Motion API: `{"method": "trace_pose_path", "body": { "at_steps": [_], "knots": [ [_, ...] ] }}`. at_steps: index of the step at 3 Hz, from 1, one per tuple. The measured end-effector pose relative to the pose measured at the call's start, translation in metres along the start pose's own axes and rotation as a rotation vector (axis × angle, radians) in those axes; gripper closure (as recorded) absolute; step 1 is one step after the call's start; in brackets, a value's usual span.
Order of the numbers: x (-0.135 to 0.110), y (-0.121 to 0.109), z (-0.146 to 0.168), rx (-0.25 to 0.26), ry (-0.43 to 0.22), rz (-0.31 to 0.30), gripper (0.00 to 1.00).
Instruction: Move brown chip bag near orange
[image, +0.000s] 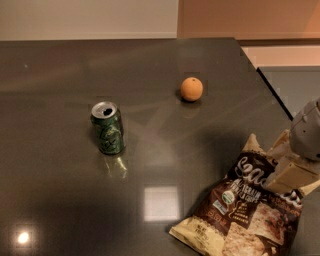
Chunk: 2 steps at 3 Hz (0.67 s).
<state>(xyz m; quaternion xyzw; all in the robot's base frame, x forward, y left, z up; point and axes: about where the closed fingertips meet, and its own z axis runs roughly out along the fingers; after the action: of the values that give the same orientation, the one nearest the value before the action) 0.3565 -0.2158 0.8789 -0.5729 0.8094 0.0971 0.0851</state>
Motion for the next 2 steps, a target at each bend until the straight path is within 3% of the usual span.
{"method": "trace_pose_path", "body": {
  "at_steps": [1, 2],
  "knots": [
    [-0.017, -0.010, -0.016, 0.029, -0.040, -0.008, 0.93],
    [-0.043, -0.032, -0.038, 0.068, -0.095, -0.018, 1.00]
  ]
}}
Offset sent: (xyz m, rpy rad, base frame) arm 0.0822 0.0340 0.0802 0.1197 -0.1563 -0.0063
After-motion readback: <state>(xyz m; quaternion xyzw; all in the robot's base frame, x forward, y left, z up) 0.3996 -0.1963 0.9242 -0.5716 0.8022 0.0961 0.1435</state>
